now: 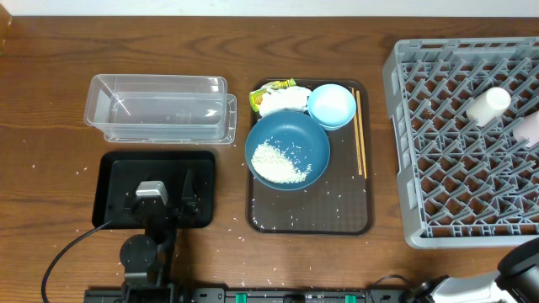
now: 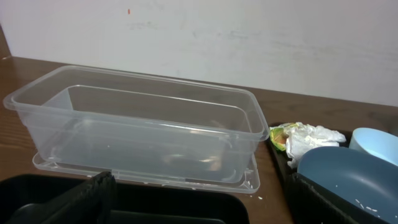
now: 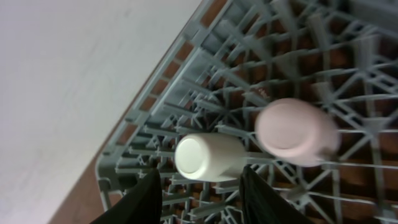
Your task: Sort waste into correct bins and load items into the dishwasher rack
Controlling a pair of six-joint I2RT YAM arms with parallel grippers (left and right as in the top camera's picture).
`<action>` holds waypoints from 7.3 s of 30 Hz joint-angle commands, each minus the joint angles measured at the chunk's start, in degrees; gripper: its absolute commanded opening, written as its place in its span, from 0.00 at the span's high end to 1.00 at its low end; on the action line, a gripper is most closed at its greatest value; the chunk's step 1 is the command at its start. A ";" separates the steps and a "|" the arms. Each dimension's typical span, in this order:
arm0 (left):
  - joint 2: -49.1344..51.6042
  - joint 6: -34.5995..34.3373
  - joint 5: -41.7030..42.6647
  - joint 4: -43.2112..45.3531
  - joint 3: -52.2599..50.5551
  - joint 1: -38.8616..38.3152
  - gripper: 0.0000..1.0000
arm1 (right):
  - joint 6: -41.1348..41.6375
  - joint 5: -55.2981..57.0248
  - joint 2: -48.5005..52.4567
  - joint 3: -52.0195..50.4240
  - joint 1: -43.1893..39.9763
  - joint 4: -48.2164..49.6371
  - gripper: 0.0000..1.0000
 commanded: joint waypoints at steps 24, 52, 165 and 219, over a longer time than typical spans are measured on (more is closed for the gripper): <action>-0.35 0.79 0.98 -1.92 -0.98 0.26 0.11 | -9.73 13.84 -0.59 -0.09 46.42 -1.14 0.01; -0.35 0.76 1.01 -1.95 -0.98 0.26 0.11 | -9.70 16.57 -0.37 -0.11 66.75 -2.51 0.04; -0.35 0.76 1.01 -1.92 -0.98 0.26 0.11 | -7.56 39.12 12.41 -17.70 65.20 0.02 0.71; -0.35 0.76 0.98 -1.95 -0.98 0.26 0.11 | -22.91 27.71 -11.93 -13.97 42.10 -1.38 0.99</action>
